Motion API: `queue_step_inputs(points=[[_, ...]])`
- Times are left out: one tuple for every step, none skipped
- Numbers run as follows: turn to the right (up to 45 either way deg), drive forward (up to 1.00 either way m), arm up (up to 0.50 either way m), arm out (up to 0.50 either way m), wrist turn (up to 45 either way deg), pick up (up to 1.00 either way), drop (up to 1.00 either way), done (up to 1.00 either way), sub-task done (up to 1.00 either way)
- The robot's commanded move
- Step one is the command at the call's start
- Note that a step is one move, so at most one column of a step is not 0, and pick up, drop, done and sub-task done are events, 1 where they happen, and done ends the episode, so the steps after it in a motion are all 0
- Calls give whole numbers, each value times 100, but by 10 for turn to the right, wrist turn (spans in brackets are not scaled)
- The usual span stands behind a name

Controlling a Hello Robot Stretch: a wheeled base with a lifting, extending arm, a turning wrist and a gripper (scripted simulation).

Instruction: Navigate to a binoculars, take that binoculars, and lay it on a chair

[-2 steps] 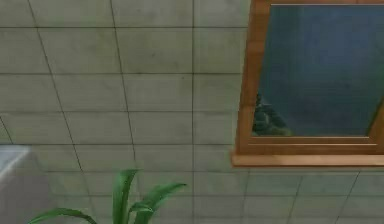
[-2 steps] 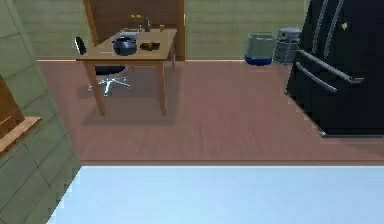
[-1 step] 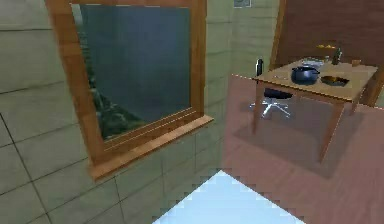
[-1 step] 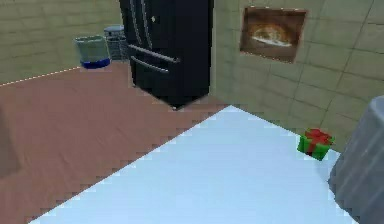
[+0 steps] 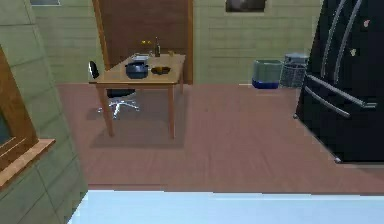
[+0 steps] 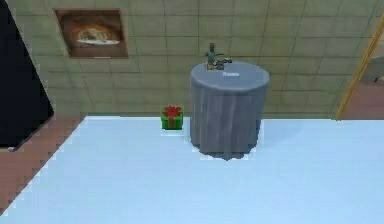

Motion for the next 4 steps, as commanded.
queue_step_inputs(points=[[450, 0, 0, 0, 0, 0, 0, 0, 0], [60, 0, 0, 0, 0, 0, 0, 0, 0], [0, 10, 0, 0, 0, 0, 0, 0, 0], [450, 0, 0, 0, 0, 0, 0, 0, 0]])
